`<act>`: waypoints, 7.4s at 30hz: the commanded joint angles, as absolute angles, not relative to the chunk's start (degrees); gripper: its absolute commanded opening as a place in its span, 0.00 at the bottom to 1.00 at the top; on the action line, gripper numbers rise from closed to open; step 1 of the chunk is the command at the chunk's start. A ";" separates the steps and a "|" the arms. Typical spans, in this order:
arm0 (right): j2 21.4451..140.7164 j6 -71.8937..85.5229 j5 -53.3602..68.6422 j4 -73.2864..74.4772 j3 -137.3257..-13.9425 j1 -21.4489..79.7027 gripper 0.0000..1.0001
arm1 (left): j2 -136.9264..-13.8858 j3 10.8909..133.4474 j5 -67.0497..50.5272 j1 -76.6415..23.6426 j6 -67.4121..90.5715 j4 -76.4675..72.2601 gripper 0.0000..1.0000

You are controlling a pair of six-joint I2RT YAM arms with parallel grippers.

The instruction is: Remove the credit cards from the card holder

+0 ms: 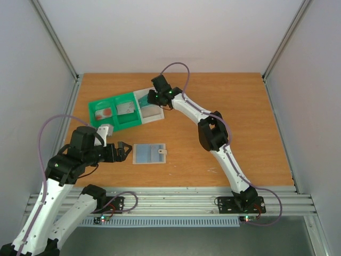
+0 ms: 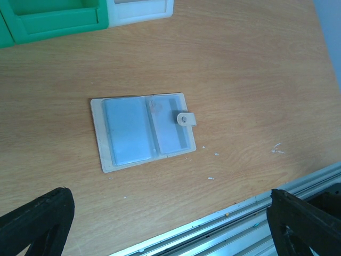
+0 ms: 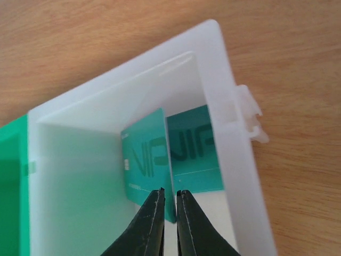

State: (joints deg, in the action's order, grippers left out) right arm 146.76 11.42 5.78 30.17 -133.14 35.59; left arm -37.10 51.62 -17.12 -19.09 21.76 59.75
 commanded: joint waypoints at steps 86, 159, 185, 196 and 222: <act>96.90 17.55 13.90 7.91 -50.94 50.01 0.35 | -77.35 30.84 -24.45 -19.21 34.01 19.63 0.24; 105.37 18.09 19.84 9.64 -58.84 50.01 0.35 | -77.69 29.03 -25.45 -19.18 33.33 19.50 0.17; 105.83 26.96 34.01 -12.98 -55.31 50.01 0.34 | -74.70 29.12 -26.01 -19.22 34.77 20.46 0.17; 99.27 19.00 20.56 5.31 -54.05 49.94 0.34 | -70.71 31.71 -22.92 -19.17 35.33 25.85 0.24; 103.60 19.26 18.69 4.99 -53.94 49.92 0.37 | -75.68 31.03 -21.90 -19.18 34.61 23.06 0.24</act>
State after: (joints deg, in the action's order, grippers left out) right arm 102.10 19.38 16.95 7.90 -53.63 49.56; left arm -74.96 30.89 -20.99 -19.09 35.35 25.63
